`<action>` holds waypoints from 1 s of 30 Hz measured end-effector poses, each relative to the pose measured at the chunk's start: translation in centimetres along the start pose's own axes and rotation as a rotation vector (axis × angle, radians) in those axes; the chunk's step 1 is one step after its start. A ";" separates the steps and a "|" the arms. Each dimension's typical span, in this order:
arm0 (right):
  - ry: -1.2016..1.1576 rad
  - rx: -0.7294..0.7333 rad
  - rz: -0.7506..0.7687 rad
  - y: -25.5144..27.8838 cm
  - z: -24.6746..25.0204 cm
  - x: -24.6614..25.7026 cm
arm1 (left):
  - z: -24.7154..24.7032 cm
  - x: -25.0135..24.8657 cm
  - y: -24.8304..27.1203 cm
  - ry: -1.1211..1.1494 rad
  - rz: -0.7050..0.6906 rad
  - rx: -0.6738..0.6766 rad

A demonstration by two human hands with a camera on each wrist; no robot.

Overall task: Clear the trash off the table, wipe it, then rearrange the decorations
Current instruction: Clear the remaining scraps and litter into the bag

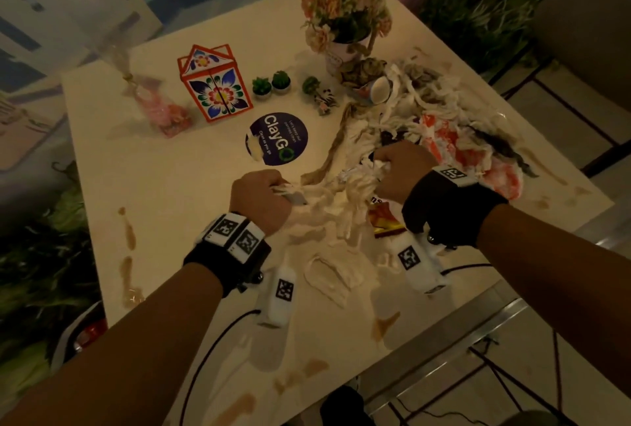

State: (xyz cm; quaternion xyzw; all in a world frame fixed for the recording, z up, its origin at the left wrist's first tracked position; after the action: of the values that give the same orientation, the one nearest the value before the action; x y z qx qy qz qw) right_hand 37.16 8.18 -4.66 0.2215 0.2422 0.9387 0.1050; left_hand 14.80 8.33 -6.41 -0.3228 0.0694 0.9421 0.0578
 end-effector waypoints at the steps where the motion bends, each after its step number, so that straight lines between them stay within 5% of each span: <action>1: -0.020 -0.023 0.019 0.1 0.6 0.5 | 0.6 0.2 -0.3 0.040 0.033 -0.022; 9: -0.180 -0.286 0.172 2.1 8.6 4.7 | 5.2 -1.0 -1.2 0.287 0.087 -0.194; 16: -0.227 -0.314 0.196 0.4 14.9 7.9 | 7.8 -2.1 -1.6 0.433 0.046 -0.293; 23: -0.087 -0.266 0.229 -0.5 13.1 8.6 | 7.9 -2.8 -1.4 0.448 0.006 -0.287; 30: -0.126 -0.224 0.265 -0.5 9.1 7.9 | 7.4 -1.7 -1.3 0.694 0.144 -0.298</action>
State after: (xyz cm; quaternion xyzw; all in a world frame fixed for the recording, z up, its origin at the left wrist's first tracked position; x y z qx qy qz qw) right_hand 34.50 14.77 5.13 0.2968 0.0978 0.9497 0.0194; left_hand 11.89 10.76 0.27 -0.6219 -0.0303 0.7781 -0.0831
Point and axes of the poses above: each hand's wrist, its own y-axis away from the middle knuckle, its own z-axis out of the back of the hand, x = y × z, the point moved 7 cm from there along -y, towards the middle knuckle, and after that the axes turned 6 degrees about -z, right-handed, at the moved point
